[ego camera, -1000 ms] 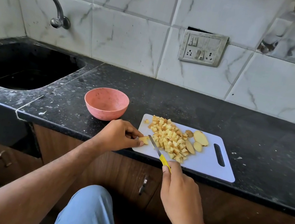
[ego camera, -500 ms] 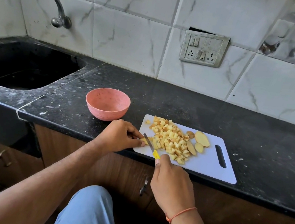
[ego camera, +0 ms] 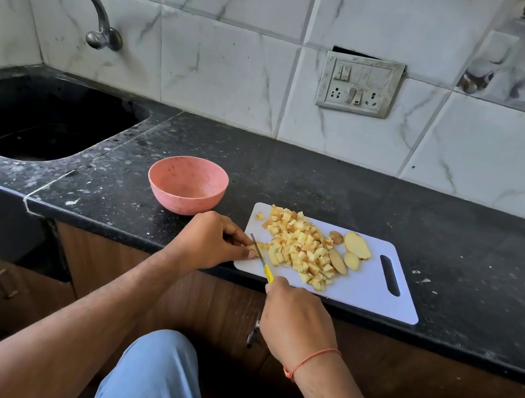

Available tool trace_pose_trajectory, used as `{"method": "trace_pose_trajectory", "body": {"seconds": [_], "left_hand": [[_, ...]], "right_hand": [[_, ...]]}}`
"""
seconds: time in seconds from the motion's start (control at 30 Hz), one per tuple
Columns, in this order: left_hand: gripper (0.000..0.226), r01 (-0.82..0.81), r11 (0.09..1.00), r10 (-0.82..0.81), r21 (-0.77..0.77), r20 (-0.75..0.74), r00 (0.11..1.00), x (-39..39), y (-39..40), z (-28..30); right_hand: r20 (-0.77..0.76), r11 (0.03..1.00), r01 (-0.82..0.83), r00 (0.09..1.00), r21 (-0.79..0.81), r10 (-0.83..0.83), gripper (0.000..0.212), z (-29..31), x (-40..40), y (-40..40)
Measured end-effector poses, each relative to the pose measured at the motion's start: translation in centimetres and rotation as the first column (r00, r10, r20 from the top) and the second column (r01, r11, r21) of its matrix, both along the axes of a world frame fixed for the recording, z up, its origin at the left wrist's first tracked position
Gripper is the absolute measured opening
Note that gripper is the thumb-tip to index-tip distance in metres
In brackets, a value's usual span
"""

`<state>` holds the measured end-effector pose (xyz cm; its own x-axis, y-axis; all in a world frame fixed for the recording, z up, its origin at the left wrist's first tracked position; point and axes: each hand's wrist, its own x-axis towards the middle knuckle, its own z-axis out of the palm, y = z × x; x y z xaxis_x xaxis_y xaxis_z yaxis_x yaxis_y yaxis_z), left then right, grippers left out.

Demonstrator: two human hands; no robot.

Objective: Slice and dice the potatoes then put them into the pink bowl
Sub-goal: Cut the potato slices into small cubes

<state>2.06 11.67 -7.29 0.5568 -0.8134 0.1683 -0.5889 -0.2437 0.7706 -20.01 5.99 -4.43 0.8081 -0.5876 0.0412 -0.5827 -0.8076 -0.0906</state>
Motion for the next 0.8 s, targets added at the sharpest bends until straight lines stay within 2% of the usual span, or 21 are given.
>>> {"method": "trace_pose_trajectory", "body": {"seconds": [0.33,0.57,0.7,0.8], "left_hand": [[0.019,0.023,1.0,-0.023,0.011,-0.017,1.0,0.1,0.1,0.2],[0.027,0.056,0.998,-0.055,-0.009,0.013,0.998,0.2,0.7,0.0],[0.034,0.029,0.999,-0.029,-0.045,0.02,0.999,0.1,0.7,-0.3],[0.031,-0.013,0.998,0.016,-0.06,0.034,0.999,-0.2,0.7,-0.6]], "right_hand": [[-0.035,0.999,0.039,0.999,0.007,-0.038,0.025,0.7,-4.4,-0.7],[0.083,0.991,0.058,0.994,0.12,-0.068,0.028,0.7,-4.0,-0.4],[0.131,0.99,0.058,0.989,0.131,-0.075,0.029,0.8,-2.8,0.2],[0.137,0.99,0.065,0.987,0.124,-0.082,0.03,1.0,-2.0,0.5]]}}
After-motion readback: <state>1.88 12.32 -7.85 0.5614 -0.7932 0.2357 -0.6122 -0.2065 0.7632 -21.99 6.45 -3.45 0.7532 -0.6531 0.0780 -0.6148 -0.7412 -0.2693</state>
